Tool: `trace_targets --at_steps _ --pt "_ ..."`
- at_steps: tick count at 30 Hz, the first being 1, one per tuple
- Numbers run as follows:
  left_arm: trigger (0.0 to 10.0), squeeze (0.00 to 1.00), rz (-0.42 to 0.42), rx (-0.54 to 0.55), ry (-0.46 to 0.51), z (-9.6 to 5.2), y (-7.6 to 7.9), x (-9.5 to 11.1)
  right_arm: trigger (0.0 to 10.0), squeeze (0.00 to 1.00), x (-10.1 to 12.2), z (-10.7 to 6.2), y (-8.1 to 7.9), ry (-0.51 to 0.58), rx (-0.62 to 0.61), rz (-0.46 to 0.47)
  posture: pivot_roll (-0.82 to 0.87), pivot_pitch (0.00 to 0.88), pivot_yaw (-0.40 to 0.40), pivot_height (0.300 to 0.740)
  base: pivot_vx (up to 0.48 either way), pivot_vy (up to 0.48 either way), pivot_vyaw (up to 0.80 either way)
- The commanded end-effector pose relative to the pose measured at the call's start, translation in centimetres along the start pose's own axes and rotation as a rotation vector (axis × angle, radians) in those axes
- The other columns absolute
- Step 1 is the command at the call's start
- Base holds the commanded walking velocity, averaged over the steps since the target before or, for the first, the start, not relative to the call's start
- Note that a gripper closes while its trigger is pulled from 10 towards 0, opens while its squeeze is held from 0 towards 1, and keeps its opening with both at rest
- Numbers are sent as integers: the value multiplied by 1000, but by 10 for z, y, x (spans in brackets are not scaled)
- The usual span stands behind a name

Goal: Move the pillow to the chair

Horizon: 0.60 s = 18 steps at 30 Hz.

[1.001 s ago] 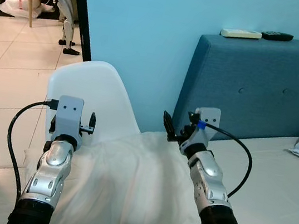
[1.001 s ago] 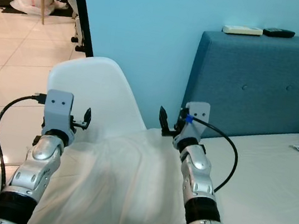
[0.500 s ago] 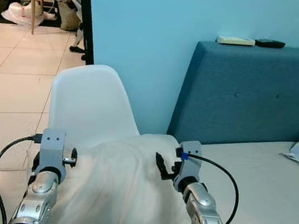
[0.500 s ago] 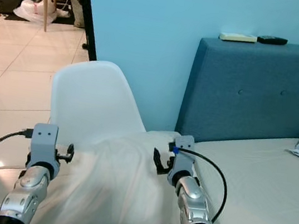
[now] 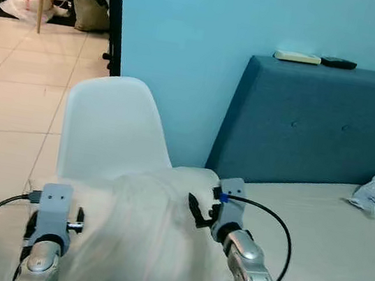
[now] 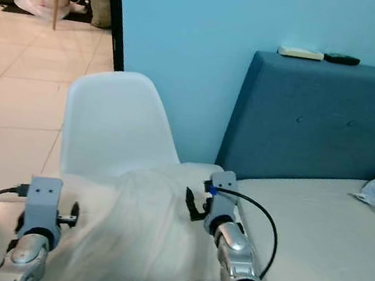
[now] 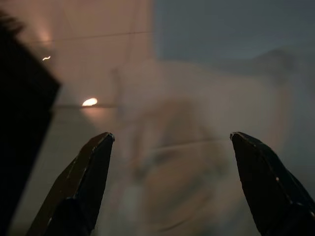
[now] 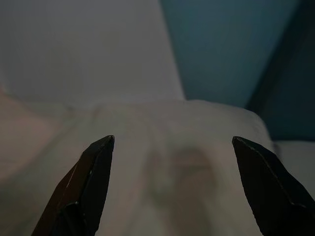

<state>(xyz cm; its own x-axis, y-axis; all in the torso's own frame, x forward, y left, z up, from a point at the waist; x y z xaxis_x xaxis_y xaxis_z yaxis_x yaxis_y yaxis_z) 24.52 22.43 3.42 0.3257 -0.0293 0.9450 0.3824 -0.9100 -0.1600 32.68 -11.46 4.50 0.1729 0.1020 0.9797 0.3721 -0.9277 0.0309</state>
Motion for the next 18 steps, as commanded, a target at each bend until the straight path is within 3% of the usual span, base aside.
trace_targets --at_steps 1,7,9,18 --pt "10000 0 38 32 -5 -2 -3 1 10000 0 -1 2 -5 -5 22 -2 204 46 -122 740 0 0 0" --pt "10000 0 -10 -73 5 1 15 3 10000 0 -5 0 -5 -13 12 21 183 43 -101 740 0 0 0" --pt "10000 0 -44 -137 -14 8 26 0 10000 0 -14 -8 7 -27 -62 45 157 41 -83 740 0 0 0" --pt "10000 0 -37 -158 -26 13 29 0 10000 0 -20 -20 20 -17 -129 62 58 23 -23 740 0 0 0"
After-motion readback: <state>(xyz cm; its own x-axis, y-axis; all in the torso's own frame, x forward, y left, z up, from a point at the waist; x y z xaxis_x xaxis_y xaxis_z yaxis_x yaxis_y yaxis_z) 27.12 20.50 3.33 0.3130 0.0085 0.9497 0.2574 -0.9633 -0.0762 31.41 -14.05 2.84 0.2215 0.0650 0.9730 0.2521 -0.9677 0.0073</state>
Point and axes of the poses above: a point about 5 cm out from each wrist's last joint towards the gripper, its own z axis pointing out of the wrist towards the gripper, its own x axis along the axis of the wrist's last joint, y = z × x, the point moved 1 cm from there along z, pointing out of the wrist towards the gripper, and after that the axes turned 4 degrees about -z, right-handed, at the moved point
